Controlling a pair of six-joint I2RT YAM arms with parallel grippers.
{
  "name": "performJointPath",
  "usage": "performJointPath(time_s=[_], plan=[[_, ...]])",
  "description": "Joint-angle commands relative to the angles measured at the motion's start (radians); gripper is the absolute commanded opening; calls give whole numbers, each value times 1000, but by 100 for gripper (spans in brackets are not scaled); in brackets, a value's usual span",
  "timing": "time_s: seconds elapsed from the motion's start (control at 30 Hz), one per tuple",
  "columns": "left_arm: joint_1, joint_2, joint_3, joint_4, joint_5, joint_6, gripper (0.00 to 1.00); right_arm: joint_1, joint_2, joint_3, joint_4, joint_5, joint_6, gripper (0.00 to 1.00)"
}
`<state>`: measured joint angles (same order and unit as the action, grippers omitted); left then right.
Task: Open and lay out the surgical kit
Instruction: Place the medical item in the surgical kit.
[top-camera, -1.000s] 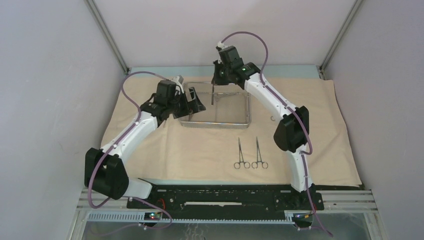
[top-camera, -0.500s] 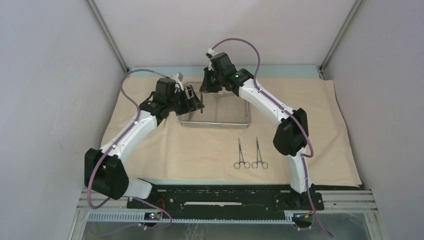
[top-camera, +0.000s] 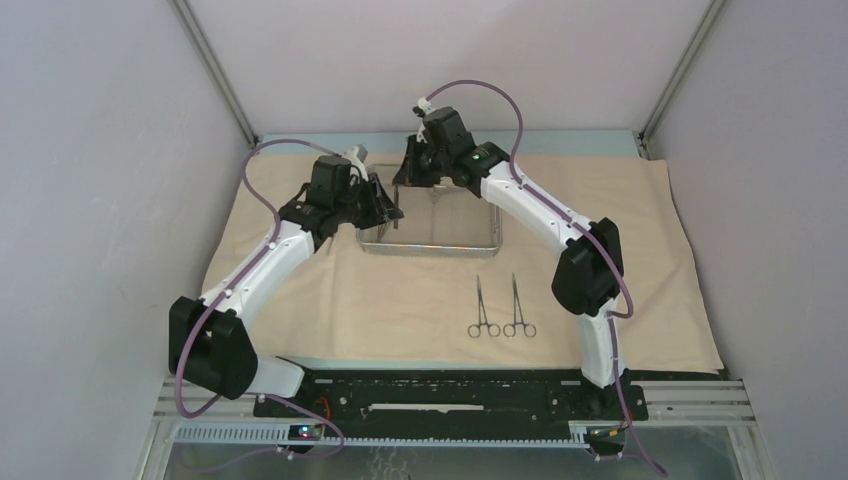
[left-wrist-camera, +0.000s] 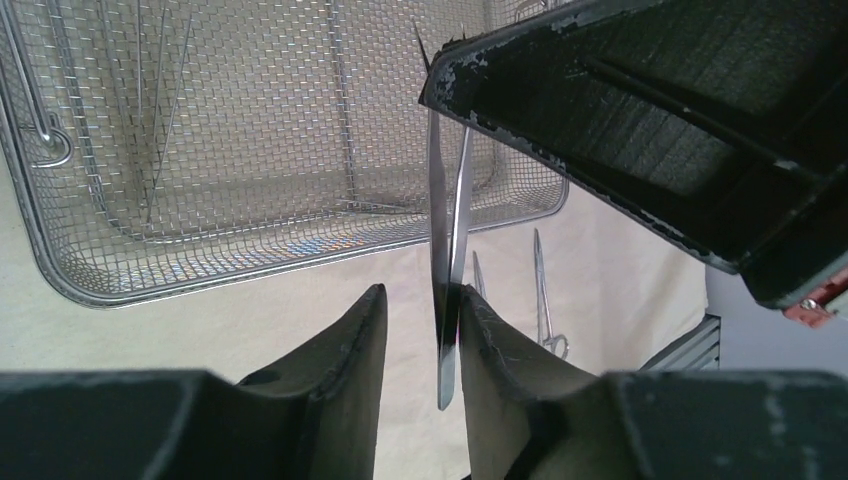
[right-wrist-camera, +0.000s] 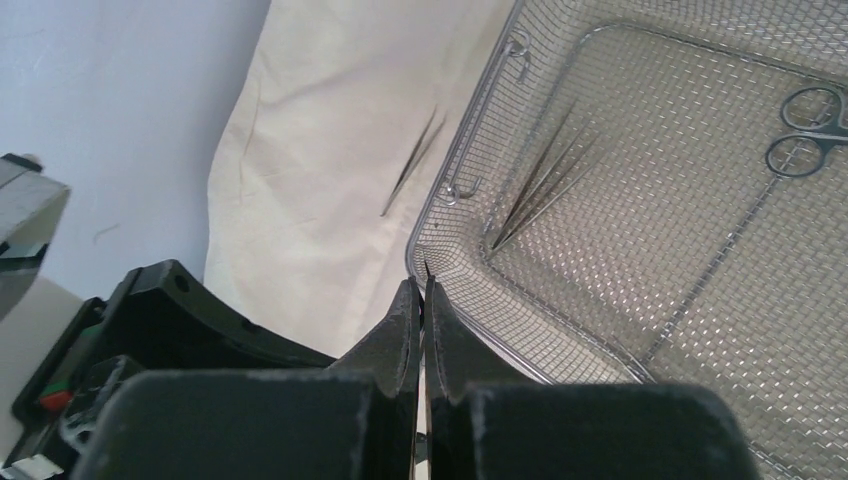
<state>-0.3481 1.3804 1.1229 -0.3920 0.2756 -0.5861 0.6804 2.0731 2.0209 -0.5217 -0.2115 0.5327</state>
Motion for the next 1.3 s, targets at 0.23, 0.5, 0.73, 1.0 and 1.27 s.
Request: performJointPath(time_s=[0.23,0.5,0.73,1.0,1.27], plan=[[-5,3,39,17,11,14,0,25,-80,-20,59,-22,6,3],[4,-23,35,-37,-203,166,0,11,-149,-52,14,-3,-61,63],[108,10,34,-89,-354,267,0,-51,-358,-328,82,7,-71,74],[250,131,86,-166,-449,370,0,-102,-526,-542,128,10,-92,75],[273,358,206,-235,-573,461,0,-131,-578,-606,146,-26,-102,75]])
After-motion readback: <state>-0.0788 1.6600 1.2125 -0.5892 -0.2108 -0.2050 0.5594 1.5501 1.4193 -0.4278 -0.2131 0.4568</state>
